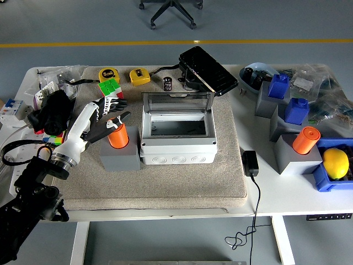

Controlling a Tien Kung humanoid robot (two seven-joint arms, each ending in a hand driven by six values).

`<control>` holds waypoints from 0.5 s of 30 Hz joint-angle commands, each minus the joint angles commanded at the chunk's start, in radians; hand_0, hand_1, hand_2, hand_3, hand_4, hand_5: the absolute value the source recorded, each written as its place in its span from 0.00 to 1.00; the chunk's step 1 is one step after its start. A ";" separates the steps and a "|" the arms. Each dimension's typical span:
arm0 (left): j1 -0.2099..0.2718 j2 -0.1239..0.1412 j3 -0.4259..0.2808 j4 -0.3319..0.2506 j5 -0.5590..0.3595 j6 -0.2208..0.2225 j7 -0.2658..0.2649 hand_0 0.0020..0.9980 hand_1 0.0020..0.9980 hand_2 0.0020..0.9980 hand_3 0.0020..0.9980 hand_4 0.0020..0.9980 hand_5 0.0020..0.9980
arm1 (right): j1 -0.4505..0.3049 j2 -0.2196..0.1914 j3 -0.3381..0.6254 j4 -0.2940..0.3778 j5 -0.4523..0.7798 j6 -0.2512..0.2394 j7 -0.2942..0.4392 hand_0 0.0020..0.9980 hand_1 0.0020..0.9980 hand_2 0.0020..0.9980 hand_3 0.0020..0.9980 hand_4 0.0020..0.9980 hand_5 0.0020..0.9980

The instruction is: Fetch the battery,place it into the box,close the lid of the box

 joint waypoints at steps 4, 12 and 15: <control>-0.003 0.005 0.014 0.005 -0.015 -0.006 -0.003 0.71 0.67 0.63 0.64 1.00 0.61 | 0.001 -0.002 -0.003 -0.001 0.000 0.000 0.000 0.60 0.59 0.58 0.52 0.93 0.46; -0.005 -0.001 0.038 0.014 -0.045 -0.008 -0.016 0.72 0.66 0.63 0.65 1.00 0.57 | 0.004 -0.002 -0.015 0.000 0.003 0.000 0.001 0.60 0.59 0.58 0.52 0.93 0.46; -0.008 -0.002 0.049 0.021 -0.064 -0.007 -0.023 0.70 0.64 0.56 0.64 1.00 0.55 | 0.006 -0.002 -0.016 0.001 0.003 0.001 0.001 0.60 0.59 0.58 0.52 0.93 0.46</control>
